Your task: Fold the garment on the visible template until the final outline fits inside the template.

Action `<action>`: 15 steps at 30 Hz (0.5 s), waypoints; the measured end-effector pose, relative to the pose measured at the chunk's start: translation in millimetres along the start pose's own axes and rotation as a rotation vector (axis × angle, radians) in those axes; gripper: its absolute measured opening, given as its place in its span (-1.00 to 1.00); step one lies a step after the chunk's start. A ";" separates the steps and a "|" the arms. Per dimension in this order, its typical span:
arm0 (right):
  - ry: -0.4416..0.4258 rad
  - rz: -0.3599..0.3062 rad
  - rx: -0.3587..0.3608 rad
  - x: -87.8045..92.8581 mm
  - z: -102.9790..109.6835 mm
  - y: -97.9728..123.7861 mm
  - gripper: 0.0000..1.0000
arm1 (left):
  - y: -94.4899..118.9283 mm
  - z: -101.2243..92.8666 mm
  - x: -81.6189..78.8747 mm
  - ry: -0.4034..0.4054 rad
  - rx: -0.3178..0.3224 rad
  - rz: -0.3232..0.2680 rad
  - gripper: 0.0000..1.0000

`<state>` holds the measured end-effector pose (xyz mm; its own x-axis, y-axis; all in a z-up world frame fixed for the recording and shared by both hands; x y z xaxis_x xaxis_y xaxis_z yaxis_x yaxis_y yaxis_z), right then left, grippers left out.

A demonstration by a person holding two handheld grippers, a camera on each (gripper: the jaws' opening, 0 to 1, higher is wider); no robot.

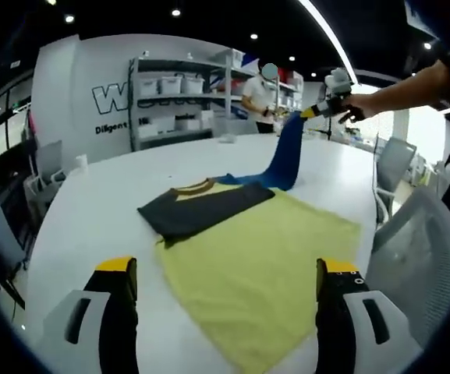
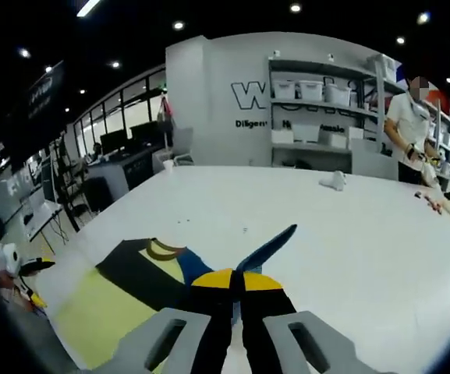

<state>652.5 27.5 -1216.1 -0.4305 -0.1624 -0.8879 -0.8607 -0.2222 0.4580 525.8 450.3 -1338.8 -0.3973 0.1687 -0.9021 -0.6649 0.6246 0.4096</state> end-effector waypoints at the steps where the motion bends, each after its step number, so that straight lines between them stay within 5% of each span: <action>1: 0.003 -0.005 -0.005 -3.5 2.6 -1.1 -1.00 | 0.5 0.1 0.3 -0.002 -0.001 0.000 0.90; 15: 0.048 -0.060 -0.071 -49.8 43.1 -12.6 -1.00 | 4.1 6.8 3.1 -0.054 -0.007 0.008 0.89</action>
<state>673.1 79.8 -1179.5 -0.3641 -0.1921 -0.9113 -0.8624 -0.3001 0.4078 526.1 458.7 -1340.8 -0.3678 0.2150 -0.9047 -0.6665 0.6175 0.4177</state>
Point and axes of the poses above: the point that each gripper's makers call its tool centre point, and the gripper's own axes: y roughly backward along the fingers, z roughly to its left, x roughly out of its underside, the point moved 1 cm from there along y, roughly backward along the fingers, and after that the axes turned 7 degrees about y, right-handed, at the moved point
